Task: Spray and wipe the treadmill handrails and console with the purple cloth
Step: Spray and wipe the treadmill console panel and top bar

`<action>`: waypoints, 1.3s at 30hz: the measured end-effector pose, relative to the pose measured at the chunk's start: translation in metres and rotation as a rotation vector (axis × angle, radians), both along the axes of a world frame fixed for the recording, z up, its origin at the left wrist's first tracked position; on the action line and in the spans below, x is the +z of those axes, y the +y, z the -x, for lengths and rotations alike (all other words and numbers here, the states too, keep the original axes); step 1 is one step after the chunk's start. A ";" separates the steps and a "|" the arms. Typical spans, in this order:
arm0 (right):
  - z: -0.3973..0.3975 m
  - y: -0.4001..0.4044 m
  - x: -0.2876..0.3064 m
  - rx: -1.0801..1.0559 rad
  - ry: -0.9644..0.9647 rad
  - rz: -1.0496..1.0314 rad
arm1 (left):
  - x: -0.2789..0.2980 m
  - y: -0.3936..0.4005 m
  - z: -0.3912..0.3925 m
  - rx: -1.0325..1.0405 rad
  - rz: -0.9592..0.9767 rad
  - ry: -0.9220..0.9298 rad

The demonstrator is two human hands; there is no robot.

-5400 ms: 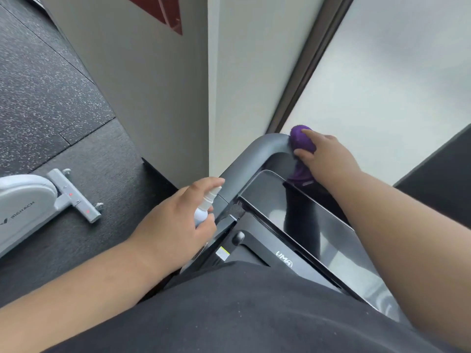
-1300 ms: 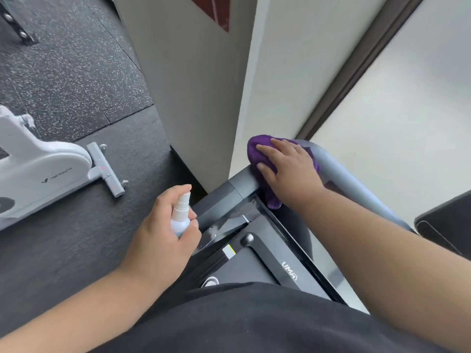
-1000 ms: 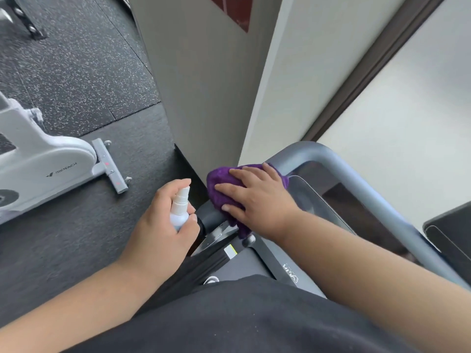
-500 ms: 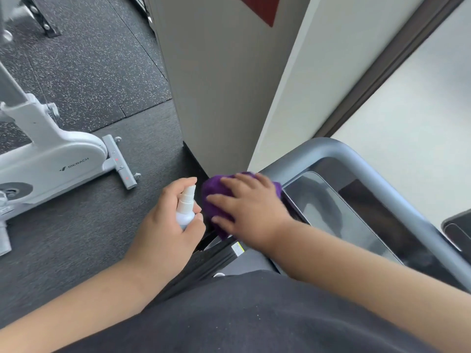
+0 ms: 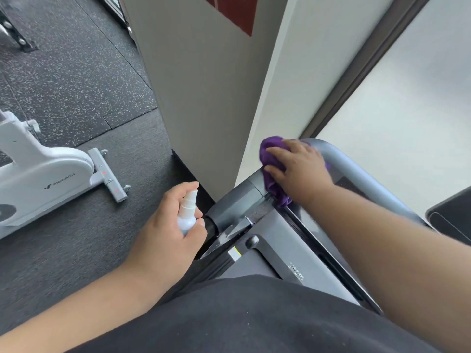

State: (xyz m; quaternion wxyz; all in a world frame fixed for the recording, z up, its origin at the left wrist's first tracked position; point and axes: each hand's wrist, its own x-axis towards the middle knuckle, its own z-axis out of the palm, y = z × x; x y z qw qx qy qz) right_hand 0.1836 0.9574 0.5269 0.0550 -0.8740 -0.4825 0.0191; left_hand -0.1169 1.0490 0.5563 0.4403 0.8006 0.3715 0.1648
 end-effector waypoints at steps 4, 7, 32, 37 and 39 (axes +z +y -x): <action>0.082 0.004 -0.011 0.313 0.028 -0.098 | 0.000 -0.001 -0.013 -0.048 0.003 -0.023; 0.097 0.005 -0.017 0.429 0.049 -0.118 | -0.001 -0.002 -0.028 -0.106 -0.020 -0.034; 0.022 -0.007 -0.016 0.311 -0.031 -0.156 | 0.006 -0.003 -0.073 -0.226 -0.064 -0.066; -0.064 -0.030 -0.001 -0.112 -0.117 -0.054 | 0.005 -0.003 -0.063 -0.215 -0.062 -0.069; -0.079 -0.029 0.000 -0.287 -0.098 -0.026 | 0.003 -0.003 -0.056 -0.209 -0.032 -0.064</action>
